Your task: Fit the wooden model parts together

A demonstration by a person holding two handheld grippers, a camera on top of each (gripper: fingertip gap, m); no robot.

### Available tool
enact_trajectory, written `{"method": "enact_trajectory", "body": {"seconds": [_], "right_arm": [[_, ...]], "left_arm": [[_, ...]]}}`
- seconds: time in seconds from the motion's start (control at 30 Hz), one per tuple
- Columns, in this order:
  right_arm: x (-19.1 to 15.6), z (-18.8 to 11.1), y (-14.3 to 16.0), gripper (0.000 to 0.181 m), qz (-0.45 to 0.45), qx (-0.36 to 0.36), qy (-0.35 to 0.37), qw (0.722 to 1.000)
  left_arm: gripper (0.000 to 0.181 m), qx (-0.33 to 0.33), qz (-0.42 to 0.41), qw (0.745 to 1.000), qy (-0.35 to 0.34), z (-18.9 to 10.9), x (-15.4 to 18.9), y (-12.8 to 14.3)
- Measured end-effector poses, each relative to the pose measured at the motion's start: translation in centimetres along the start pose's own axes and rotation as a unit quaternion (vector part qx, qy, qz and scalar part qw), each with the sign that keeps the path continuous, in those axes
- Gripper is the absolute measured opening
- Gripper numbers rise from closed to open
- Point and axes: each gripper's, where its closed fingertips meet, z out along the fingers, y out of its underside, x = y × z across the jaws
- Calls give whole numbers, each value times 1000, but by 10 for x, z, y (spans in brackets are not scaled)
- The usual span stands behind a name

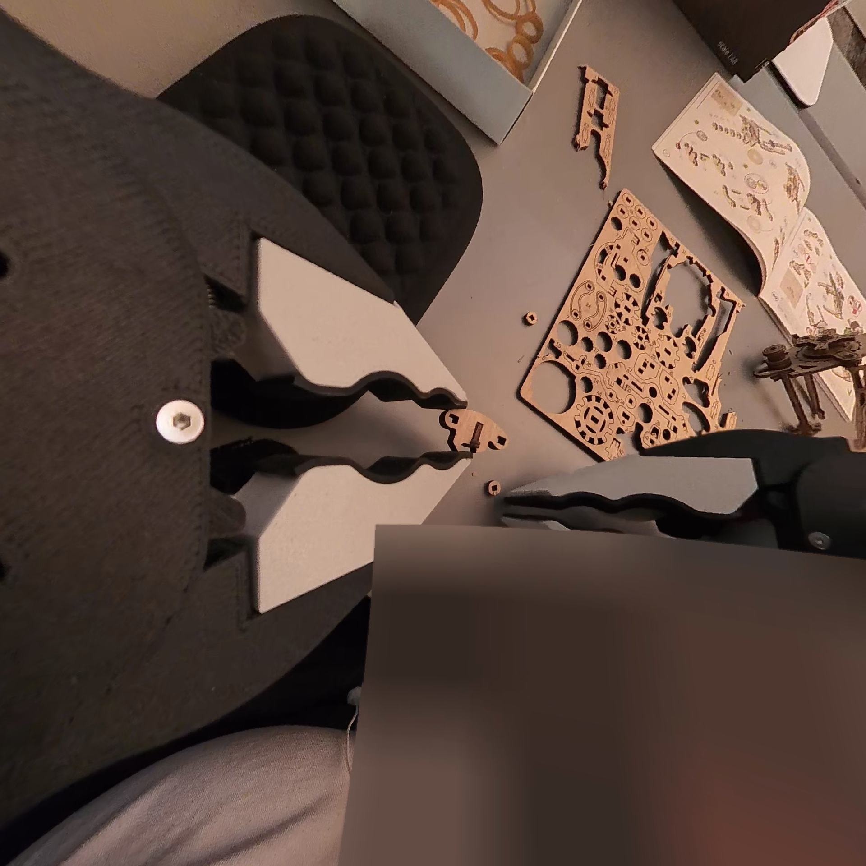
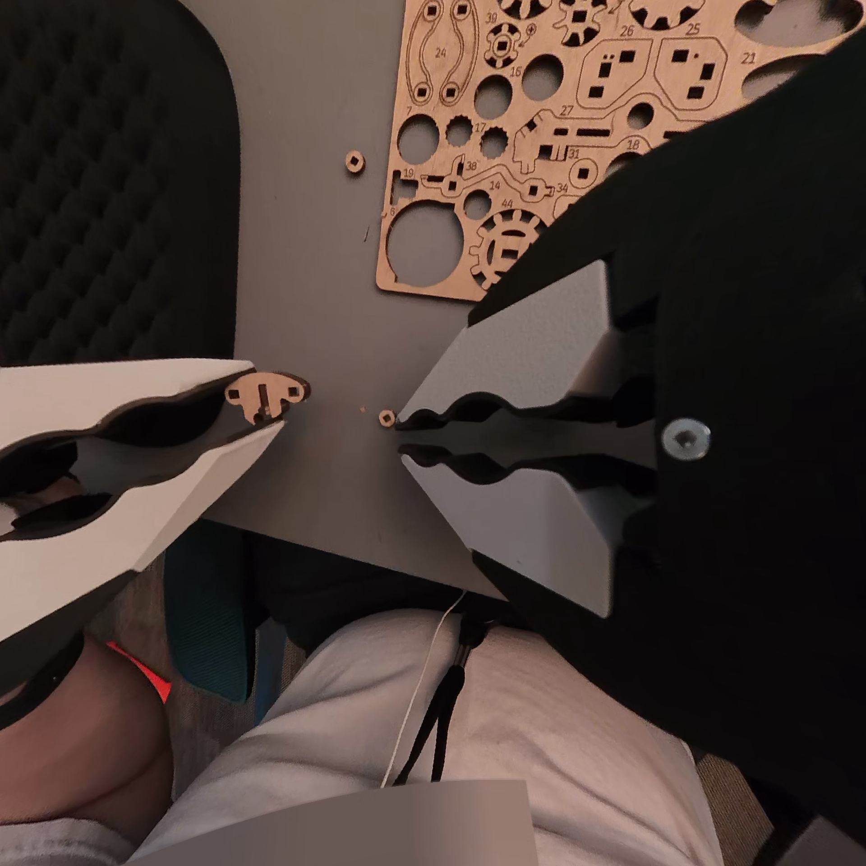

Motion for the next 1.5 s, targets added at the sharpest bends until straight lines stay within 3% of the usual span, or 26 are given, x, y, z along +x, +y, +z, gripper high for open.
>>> {"method": "enact_trajectory", "body": {"seconds": [0.2, 0.6, 1.13, 1.37, 1.5], "right_arm": [[-1, -8, -11, 13, -65, 34, 12, 997], [5, 3, -8, 13, -162, -22, -34, 986], [2, 6, -3, 7, -158, -34, -73, 984], [3, -23, -42, 6, -99, 90, -29, 991], [-1, -17, -50, 6, -91, 86, -10, 992]], "left_arm": [[17, -3, 12, 1000, 1, 0, 3, 1], [17, -21, 37, 999, 8, 0, 11, 8], [17, -20, 38, 999, 19, 2, 13, 9], [17, -19, 46, 999, 5, 9, 14, 6], [16, -10, 33, 999, 6, 10, 14, 1]]}}
